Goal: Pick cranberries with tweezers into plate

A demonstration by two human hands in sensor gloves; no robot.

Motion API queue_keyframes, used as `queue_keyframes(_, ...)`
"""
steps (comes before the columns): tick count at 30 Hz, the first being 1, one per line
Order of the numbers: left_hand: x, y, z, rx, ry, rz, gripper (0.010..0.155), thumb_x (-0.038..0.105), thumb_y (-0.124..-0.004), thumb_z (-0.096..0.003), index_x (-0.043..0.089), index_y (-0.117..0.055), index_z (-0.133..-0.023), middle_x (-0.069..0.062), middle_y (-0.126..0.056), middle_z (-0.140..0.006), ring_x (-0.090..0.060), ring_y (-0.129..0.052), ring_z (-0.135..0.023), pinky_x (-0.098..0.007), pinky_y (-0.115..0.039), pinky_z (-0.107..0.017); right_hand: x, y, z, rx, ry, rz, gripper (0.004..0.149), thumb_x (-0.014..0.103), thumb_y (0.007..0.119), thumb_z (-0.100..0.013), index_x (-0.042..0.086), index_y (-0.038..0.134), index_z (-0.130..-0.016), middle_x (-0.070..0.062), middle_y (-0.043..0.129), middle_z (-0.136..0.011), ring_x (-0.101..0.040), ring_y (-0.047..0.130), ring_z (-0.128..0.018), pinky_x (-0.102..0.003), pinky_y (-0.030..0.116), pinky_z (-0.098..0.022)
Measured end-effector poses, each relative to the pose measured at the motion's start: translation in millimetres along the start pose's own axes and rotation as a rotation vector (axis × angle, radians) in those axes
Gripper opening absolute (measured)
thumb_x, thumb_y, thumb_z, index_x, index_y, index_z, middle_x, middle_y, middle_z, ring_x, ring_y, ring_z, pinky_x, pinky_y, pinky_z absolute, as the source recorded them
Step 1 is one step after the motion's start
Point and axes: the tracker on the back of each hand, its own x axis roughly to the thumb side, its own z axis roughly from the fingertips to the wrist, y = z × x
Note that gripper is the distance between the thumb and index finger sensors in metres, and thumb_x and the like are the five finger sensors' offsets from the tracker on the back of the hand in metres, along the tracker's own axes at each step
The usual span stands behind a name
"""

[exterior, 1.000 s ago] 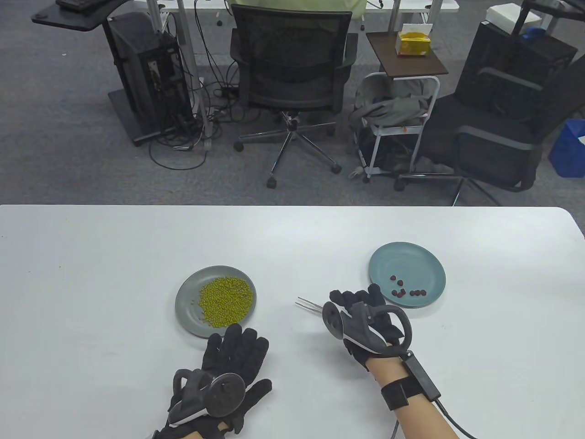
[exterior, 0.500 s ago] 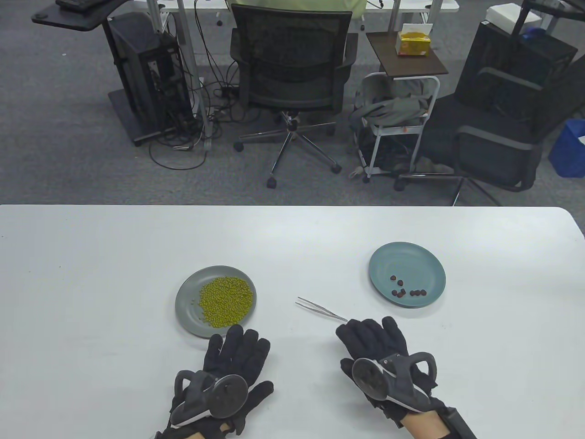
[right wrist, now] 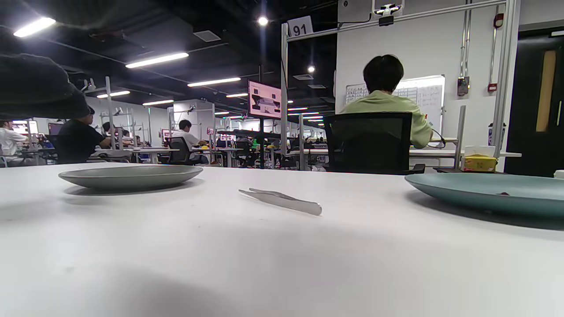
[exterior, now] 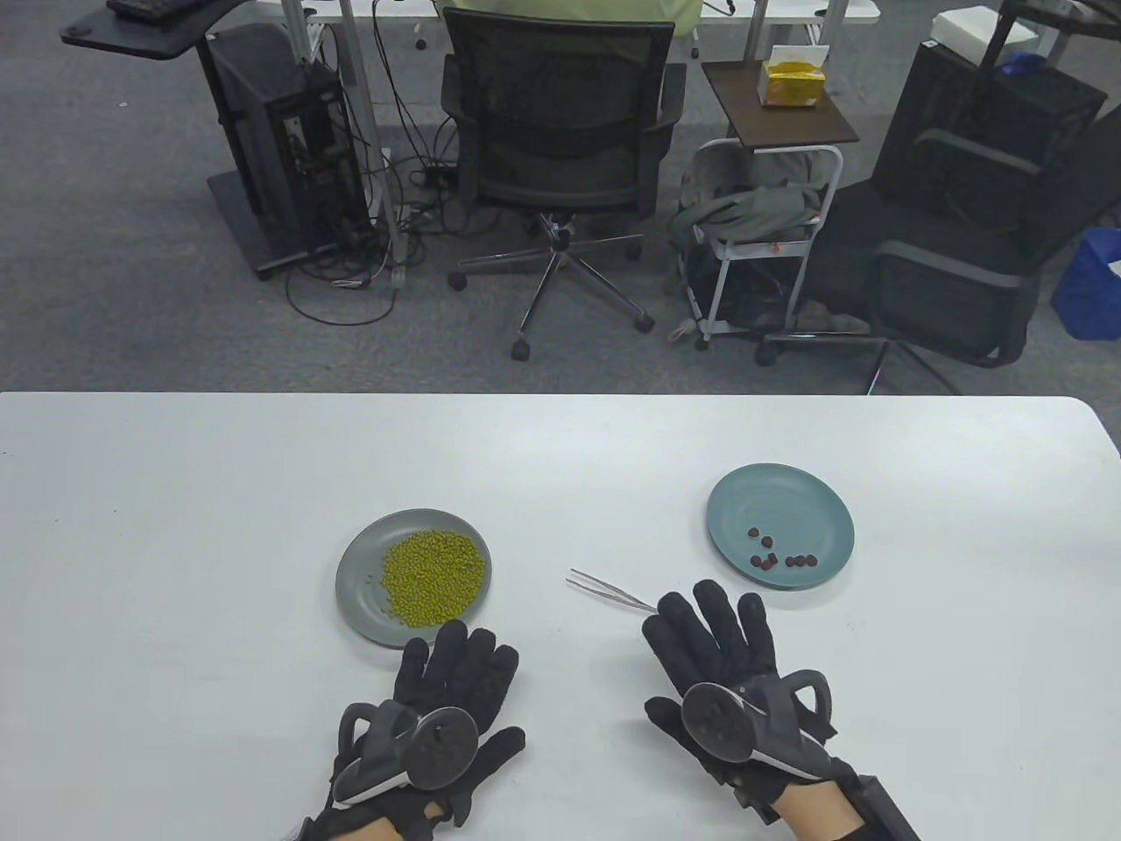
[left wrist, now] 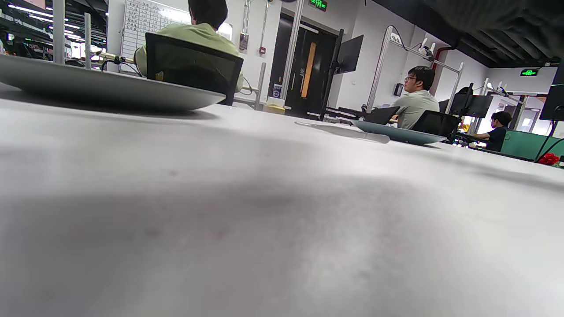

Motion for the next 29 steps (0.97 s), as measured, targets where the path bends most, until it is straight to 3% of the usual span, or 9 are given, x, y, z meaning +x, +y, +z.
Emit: queue_keyframes(29, 0, -3, 0, -0.007, -0.033, 0.004, 0.082, 0.069, -0.065, -0.0443, 0.037, -0.024, -0.108, 0.003, -0.032, -0.115, -0.031, -0.017, -0.111, -0.062, -0.018, -0.077, -9, 13, -1, 0.076, 0.007, -0.037, 0.08, 0.065, 0.058, -0.034, 0.045, 0.013, -0.097, 0.017, 0.004, -0.11, -0.024, 0.007, -0.11, -0.055, 0.006, -0.079)
